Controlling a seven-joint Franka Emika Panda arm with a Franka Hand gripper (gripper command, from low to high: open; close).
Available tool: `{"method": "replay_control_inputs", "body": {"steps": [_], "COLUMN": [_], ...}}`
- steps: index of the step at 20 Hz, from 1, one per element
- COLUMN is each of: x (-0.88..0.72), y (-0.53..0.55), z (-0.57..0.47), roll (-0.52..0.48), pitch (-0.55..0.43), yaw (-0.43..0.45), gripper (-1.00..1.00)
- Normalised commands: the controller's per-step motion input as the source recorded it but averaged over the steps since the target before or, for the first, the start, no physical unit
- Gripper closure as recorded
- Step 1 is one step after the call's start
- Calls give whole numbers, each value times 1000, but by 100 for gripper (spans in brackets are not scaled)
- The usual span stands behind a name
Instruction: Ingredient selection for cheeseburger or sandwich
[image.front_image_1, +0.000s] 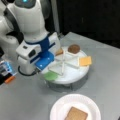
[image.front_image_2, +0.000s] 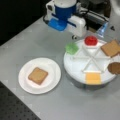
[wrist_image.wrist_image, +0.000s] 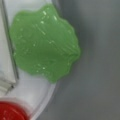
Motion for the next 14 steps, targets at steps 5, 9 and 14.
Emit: {"method": "replay_control_inputs", "body": {"steps": [5,9,14], "x": [-42,-73,-124], "y": [-144,-114,-57], "z": [-190,-154,-210], "roll": [467,482,400], "pitch": [-119,-142,-121], "yaw": [2,-53,-71], "gripper": [-100,-100,-100]}}
